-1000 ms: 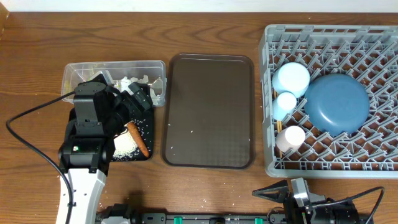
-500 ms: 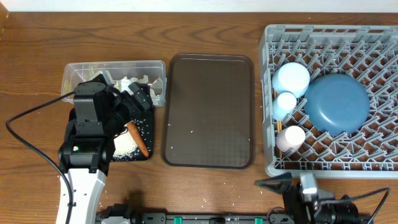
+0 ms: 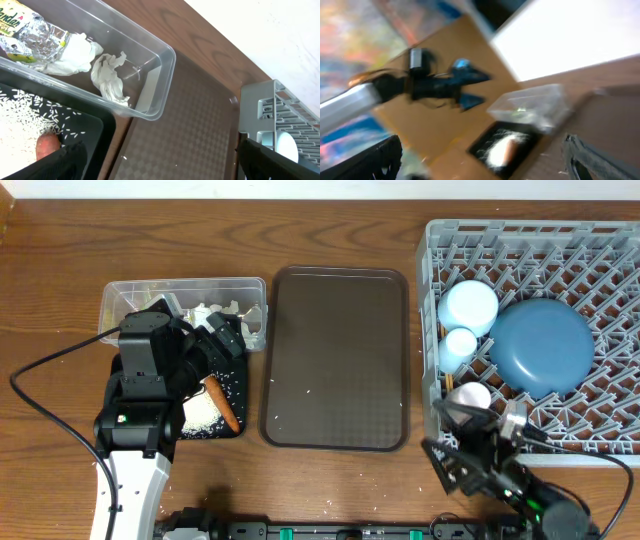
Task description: Sort waste into correct bins and load items into the dishwasher rack
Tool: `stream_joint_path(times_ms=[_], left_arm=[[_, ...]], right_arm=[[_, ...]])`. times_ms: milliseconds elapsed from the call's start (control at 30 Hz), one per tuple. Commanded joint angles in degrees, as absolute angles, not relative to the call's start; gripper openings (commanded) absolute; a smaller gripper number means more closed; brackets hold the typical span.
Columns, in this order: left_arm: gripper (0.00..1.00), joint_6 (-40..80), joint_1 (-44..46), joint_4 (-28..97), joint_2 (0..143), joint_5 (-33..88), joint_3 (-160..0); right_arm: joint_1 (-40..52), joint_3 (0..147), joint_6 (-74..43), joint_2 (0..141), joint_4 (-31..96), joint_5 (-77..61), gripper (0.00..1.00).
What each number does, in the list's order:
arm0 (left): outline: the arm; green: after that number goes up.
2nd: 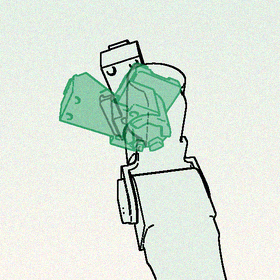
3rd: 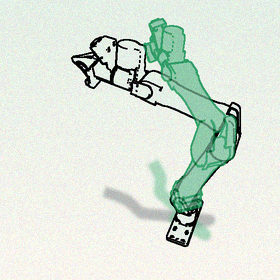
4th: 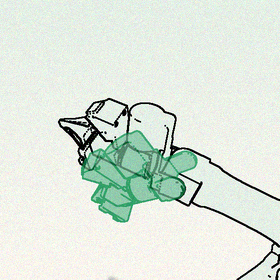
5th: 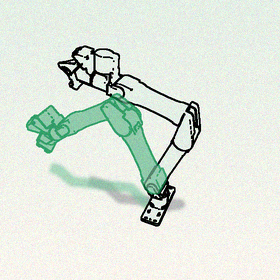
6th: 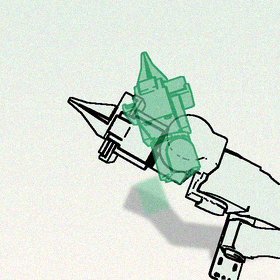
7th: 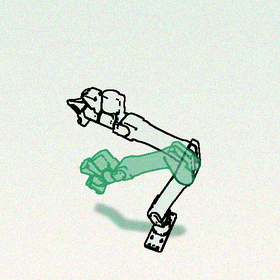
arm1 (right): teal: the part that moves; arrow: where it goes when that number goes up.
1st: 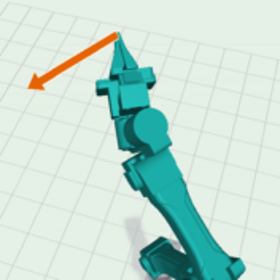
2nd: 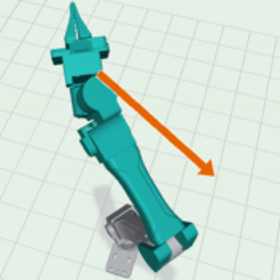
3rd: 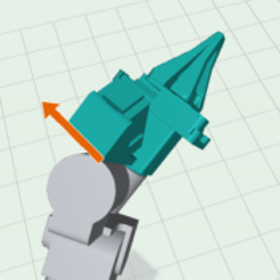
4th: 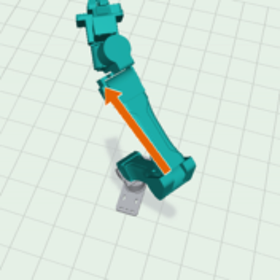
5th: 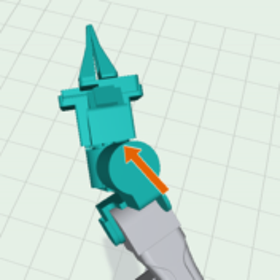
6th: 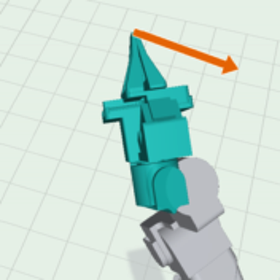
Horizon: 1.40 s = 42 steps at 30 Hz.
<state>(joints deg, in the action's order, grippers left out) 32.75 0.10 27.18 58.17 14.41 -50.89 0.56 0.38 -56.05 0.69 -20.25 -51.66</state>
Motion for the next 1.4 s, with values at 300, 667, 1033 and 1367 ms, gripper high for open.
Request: stream_joint_path(times_ms=[300, 667, 1033, 1367], left_arm=[[0.98, 31.75, -0.10, 27.42, 58.37, 14.06, -50.89], [0.98, 31.75, -0.10, 27.42, 58.37, 14.04, -50.89], [0.98, 31.75, -0.10, 27.42, 58.37, 14.06, -50.89], [0.98, 31.75, -0.10, 27.42, 58.37, 14.06, -50.89]], right_arm=[[6.37, 0.30, -15.55, 0.30, -2.81, -24.86, 0.99], [6.83, 0.30, 1.69, 0.27, 3.70, -5.48, 0.99], [6.81, 0.30, 19.97, 0.25, 4.32, -0.78, 0.99], [6.79, 0.30, 19.97, 0.25, 4.23, -0.69, 0.99]])
